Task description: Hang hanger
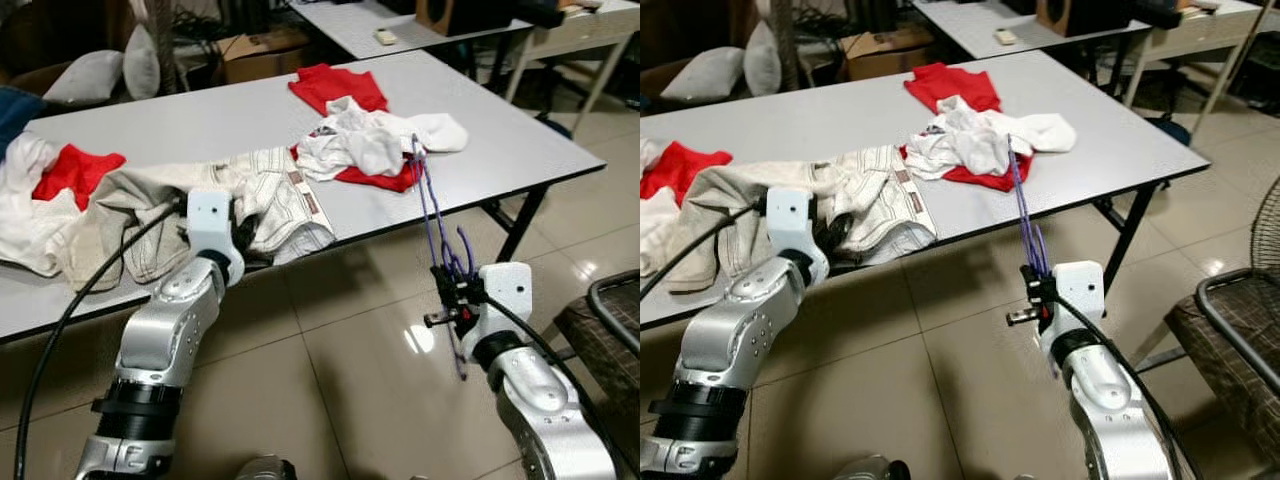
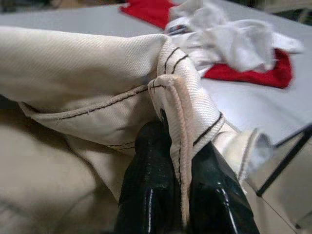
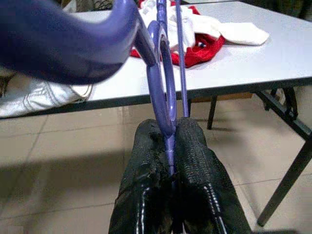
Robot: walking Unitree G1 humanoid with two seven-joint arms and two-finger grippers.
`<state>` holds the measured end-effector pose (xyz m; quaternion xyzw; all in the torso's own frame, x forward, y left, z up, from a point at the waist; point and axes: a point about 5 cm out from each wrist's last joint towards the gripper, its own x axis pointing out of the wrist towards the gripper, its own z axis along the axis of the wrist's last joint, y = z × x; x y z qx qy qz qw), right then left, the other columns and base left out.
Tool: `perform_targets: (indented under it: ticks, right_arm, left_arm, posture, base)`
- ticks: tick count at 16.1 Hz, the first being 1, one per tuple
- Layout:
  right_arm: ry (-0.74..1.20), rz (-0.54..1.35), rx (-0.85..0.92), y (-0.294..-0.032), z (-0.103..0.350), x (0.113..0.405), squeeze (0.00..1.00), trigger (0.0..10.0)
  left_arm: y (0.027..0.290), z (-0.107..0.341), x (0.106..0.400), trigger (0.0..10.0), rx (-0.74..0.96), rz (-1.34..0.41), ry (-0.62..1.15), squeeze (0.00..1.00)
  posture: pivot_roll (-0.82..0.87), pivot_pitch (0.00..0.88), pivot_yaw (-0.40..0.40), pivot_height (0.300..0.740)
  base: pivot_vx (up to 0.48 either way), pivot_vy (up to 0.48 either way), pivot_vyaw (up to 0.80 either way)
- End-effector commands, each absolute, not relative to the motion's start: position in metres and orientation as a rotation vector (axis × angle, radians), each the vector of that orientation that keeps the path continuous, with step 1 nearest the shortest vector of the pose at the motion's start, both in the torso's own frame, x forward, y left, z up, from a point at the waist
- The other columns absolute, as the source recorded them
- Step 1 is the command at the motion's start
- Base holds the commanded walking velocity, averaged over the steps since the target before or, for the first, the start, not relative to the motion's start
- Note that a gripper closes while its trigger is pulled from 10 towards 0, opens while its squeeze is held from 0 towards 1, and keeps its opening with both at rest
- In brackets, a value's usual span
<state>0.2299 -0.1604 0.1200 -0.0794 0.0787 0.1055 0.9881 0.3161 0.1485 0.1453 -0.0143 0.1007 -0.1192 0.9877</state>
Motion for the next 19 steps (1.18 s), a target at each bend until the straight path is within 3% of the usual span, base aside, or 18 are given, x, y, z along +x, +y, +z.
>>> perform_targets:
  ticks: [1, 12, 16, 19]
  right_arm:
    - [0.143, 0.239, -0.145, -0.157, 0.124, 0.233, 0.0, 10.0]
    - [0.125, 0.235, -0.083, -0.158, 0.13, 0.234, 0.0, 10.0]
    - [0.159, 0.479, -0.081, -0.149, 0.134, 0.232, 0.0, 10.0]
    - [0.275, 0.61, -0.167, -0.151, 0.125, 0.232, 0.0, 10.0]
  left_arm:
    - [0.142, 0.154, 0.317, 10.0, 0.002, -0.301, 0.161, 0.0]
    - [0.136, 0.145, 0.321, 10.0, 0.07, -0.302, 0.166, 0.0]
    - [0.133, 0.167, 0.335, 10.0, 0.126, -0.368, 0.123, 0.0]
    - [0.14, 0.192, 0.356, 10.0, 0.158, -0.322, 0.074, 0.0]
  posture:
    - [-0.11, 0.0, 0.073, 0.74]
    - [-0.12, 0.0, 0.111, 0.74]
    - [-0.12, 0.0, 0.101, 0.74]
    - [-0.12, 0.0, 0.101, 0.74]
  base:
    - [0.0, 0.0, 0.0]
    - [0.0, 0.0, 0.0]
    - [0.0, 0.0, 0.0]
    - [0.0, 0.0, 0.0]
